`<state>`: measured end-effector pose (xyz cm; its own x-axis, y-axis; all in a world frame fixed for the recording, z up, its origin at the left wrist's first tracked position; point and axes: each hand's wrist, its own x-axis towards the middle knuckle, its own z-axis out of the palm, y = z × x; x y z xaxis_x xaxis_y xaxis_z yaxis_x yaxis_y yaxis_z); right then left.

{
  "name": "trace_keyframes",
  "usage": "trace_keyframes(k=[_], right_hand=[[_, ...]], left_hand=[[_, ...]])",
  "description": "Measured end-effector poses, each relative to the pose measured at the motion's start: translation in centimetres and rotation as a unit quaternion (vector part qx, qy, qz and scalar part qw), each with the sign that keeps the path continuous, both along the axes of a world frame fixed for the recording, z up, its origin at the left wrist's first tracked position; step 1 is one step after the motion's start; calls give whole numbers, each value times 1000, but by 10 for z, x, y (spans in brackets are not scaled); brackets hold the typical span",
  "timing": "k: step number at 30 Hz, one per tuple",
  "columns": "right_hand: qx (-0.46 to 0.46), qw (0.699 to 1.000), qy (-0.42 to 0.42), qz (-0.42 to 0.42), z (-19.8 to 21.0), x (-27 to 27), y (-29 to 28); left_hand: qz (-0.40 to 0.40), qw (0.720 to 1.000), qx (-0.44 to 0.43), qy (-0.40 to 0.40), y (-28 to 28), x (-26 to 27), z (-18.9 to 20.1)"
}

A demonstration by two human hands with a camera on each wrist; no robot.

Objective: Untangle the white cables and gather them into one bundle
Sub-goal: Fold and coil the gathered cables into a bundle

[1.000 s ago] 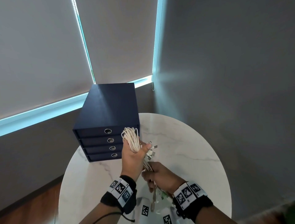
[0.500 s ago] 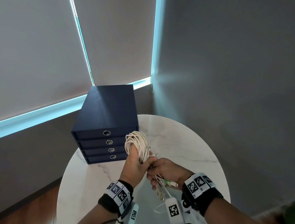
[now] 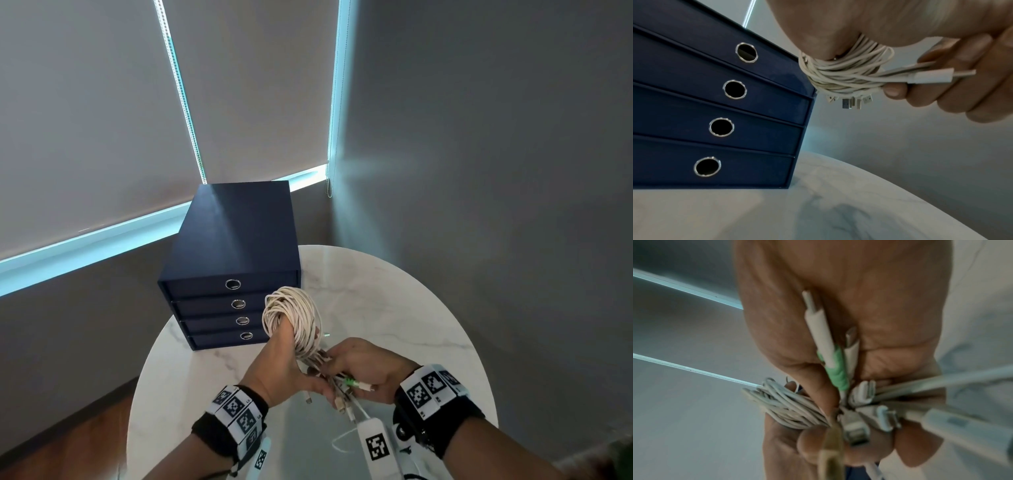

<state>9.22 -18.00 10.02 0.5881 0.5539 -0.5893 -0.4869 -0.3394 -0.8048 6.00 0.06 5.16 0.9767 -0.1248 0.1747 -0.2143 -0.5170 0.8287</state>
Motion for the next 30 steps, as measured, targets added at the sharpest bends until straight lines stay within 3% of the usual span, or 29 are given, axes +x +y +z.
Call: trace_keyframes(k=[8,13,17,20,24,30], right_hand=[[-7,999,52,-9,-6,5,-6],[-21,997,68,1,-9,9,-12],[-42,996,83,-3,-12,11,-17],[-42,996,78,-3,-12,10,-17],[-15,997,73,17,-10,9,-11],[-32,999,14,34,-3,10,-2]], left_hand=[[-29,990,123,58,2,-7,-3],[-75,957,266,88,2,-10,2],[-97,934,342,45,0,-14,-1],[-106,930,350,-40,1,-14,-4],[-35,954,275,-112,-7,-9,-14],[31,960,259,-100,-18,-1,-17]])
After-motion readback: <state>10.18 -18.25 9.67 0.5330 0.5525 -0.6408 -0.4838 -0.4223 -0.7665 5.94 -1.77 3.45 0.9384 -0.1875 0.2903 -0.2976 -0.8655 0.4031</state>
